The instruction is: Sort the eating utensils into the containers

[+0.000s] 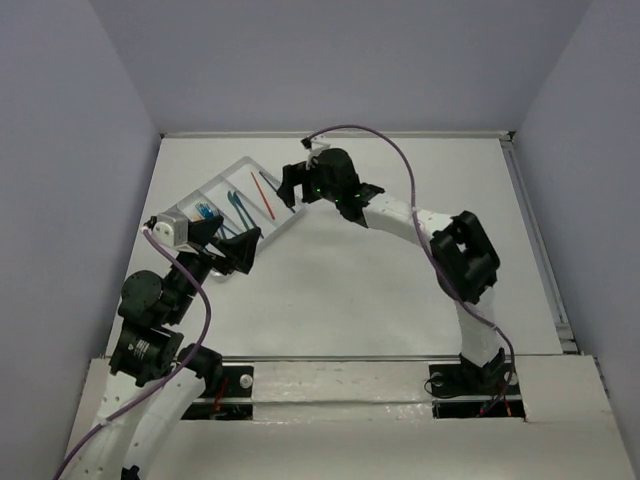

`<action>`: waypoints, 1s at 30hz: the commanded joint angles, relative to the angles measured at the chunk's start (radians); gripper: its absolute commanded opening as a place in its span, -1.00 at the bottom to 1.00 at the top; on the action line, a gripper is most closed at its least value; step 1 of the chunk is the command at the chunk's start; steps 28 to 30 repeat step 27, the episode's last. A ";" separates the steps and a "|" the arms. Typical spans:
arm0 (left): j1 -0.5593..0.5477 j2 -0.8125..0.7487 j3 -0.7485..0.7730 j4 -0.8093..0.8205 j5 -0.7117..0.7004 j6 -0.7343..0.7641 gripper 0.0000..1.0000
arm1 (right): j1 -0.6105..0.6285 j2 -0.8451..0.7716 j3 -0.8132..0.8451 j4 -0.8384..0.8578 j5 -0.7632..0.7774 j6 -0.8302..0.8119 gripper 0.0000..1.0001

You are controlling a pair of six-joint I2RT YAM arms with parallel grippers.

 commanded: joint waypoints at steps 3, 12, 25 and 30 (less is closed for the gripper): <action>0.008 -0.020 0.024 0.059 -0.023 0.025 0.98 | 0.006 -0.618 -0.531 0.444 0.295 0.036 1.00; 0.008 -0.022 0.038 0.050 -0.098 0.015 0.98 | 0.006 -1.379 -1.051 0.235 0.652 0.016 1.00; 0.008 0.003 0.118 -0.004 -0.129 0.012 0.98 | 0.006 -1.928 -1.413 0.222 0.851 0.122 1.00; 0.008 0.030 0.096 0.002 -0.086 -0.002 0.98 | 0.006 -1.875 -1.390 0.227 0.835 0.124 1.00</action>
